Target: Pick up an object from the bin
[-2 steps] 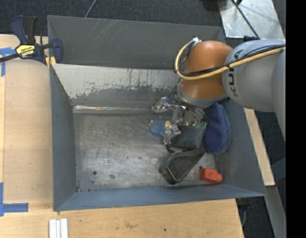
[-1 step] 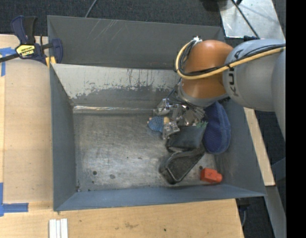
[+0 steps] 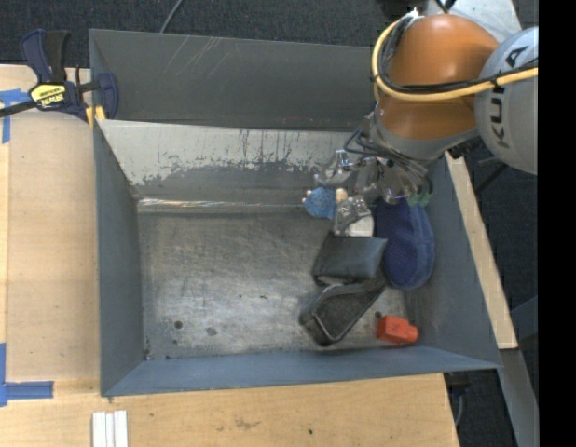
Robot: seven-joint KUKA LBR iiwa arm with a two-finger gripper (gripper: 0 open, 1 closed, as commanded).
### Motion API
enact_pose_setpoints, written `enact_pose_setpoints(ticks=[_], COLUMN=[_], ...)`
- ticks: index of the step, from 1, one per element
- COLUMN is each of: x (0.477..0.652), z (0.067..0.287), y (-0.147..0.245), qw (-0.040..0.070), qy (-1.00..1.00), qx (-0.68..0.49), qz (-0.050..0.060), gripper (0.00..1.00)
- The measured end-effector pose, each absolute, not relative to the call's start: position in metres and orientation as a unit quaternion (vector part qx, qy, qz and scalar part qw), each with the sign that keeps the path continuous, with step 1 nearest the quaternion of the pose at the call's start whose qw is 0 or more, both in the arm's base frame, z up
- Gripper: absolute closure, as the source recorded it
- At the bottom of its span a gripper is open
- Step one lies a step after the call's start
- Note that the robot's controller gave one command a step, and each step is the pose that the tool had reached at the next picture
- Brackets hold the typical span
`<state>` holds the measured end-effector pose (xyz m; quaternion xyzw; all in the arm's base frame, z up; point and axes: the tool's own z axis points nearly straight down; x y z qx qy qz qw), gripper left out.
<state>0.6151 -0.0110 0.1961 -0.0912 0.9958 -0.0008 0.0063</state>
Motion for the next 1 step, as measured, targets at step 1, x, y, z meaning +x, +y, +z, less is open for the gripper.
enact_pose_setpoints(ticks=[1], x=[0.6138], z=[0.2527], y=[0.0023], qw=[0.005], qy=[0.971], qx=[-0.239], qz=[-0.001], gripper=[1.0])
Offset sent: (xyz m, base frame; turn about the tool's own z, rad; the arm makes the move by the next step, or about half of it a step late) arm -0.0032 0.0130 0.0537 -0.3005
